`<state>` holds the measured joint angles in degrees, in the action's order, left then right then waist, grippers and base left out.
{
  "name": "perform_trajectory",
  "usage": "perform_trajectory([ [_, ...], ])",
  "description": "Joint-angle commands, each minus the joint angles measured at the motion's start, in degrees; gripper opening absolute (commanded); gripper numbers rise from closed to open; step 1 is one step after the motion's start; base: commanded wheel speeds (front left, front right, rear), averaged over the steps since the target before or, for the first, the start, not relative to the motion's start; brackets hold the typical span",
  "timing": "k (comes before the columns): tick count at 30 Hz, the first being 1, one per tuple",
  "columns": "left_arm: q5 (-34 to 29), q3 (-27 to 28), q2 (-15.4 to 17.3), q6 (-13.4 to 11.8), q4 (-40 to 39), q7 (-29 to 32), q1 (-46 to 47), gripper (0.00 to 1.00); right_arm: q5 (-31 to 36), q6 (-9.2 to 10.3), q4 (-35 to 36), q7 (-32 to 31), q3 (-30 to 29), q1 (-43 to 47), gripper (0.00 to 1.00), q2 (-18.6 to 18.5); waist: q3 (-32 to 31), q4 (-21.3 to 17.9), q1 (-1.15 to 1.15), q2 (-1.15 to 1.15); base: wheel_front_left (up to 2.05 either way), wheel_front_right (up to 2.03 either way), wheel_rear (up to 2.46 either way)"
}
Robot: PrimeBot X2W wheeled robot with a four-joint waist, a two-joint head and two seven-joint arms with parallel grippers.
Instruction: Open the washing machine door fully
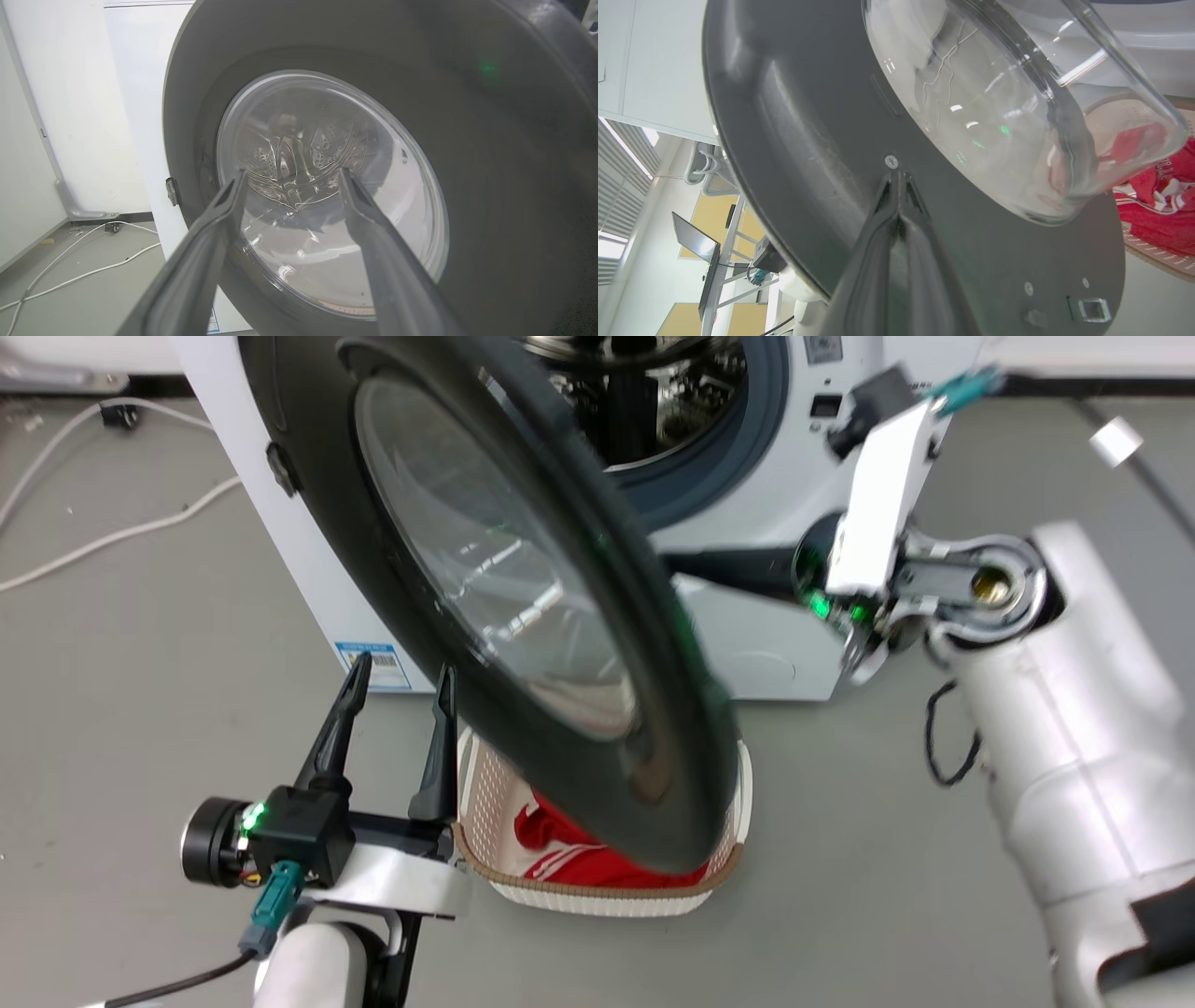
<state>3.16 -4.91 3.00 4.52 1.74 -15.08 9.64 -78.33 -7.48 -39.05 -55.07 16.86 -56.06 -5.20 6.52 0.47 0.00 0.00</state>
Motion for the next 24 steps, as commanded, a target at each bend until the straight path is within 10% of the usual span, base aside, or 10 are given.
perform_trajectory([
  [1,0.1,-0.1,-0.1,-0.3,0.1,-0.1,-1.0,1.00,-1.1,-0.02,0.7,-0.9,0.6,2.1,0.00,1.1,-1.5,0.3,0.00,0.00,0.00,0.00,0.00],
  [14,1.3,-1.6,-0.1,-1.2,0.8,-0.1,-3.8,1.00,-12.3,-0.02,6.6,3.4,10.3,10.2,0.00,2.5,-4.6,1.0,0.00,0.00,0.00,0.00,0.00],
  [24,1.9,-1.6,-0.1,-2.0,0.7,-0.1,-4.9,1.00,-15.1,-0.01,6.0,23.0,9.0,12.9,0.00,2.3,-5.8,0.4,0.00,0.00,0.00,0.00,0.00],
])
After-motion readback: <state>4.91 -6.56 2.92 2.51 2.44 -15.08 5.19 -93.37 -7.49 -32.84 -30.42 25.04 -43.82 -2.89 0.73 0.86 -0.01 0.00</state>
